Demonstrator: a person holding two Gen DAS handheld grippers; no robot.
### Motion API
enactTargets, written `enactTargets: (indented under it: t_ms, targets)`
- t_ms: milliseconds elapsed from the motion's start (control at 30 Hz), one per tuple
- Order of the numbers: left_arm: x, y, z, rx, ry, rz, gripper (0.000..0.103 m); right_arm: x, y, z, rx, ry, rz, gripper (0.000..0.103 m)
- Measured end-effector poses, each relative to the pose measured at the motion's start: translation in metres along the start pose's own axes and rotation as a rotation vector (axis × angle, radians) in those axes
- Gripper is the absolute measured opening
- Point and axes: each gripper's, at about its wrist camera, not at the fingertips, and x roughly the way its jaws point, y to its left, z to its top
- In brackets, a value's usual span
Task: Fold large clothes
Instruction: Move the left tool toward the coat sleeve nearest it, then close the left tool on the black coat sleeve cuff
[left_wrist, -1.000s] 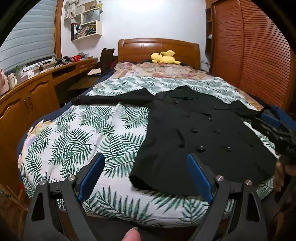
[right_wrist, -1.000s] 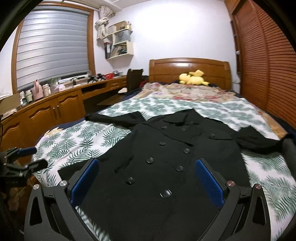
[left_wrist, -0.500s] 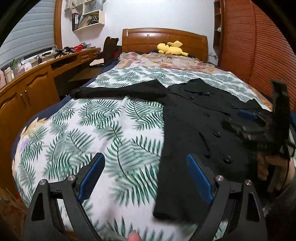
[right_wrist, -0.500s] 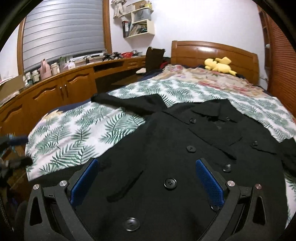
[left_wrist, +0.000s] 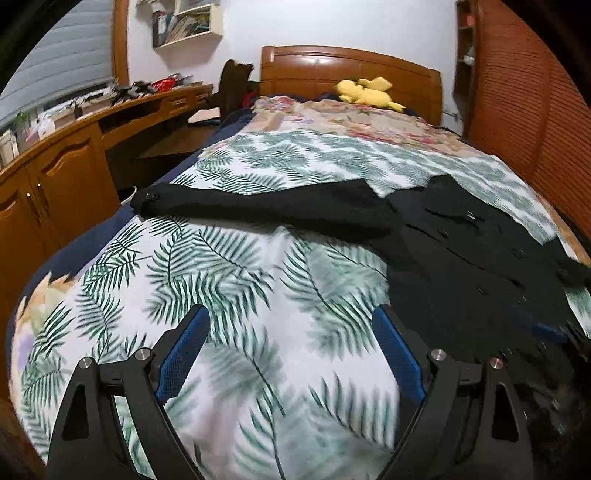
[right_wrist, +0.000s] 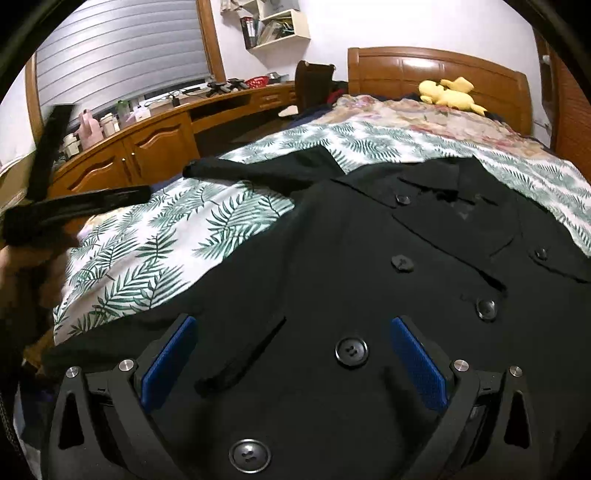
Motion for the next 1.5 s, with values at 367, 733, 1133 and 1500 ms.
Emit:
enactTargets:
  t_ms: [367,733,1133,1500]
  targets:
    - [0.074,0.012,0.053,-0.039,0.02,-0.059,0.068,-0.016,-0.033,0.009,-0.021,-0.033,-0.094,0.103]
    - [0.157,0.043,0.096,-0.165,0.09,-0.012,0.058,0.008,-0.008,0.008,0.007,-0.003,-0.088,0.103]
    - [0.208,0.062,0.102,-0.349,0.19,-0.047,0.037,0.01,-0.008,0.011,0.015,-0.006,-0.085,0.103]
    - [0.136,0.001,0.111,-0.164,0.109,-0.081,0.005,0.012,-0.01,0.01,0.023,-0.007,-0.079,0.103]
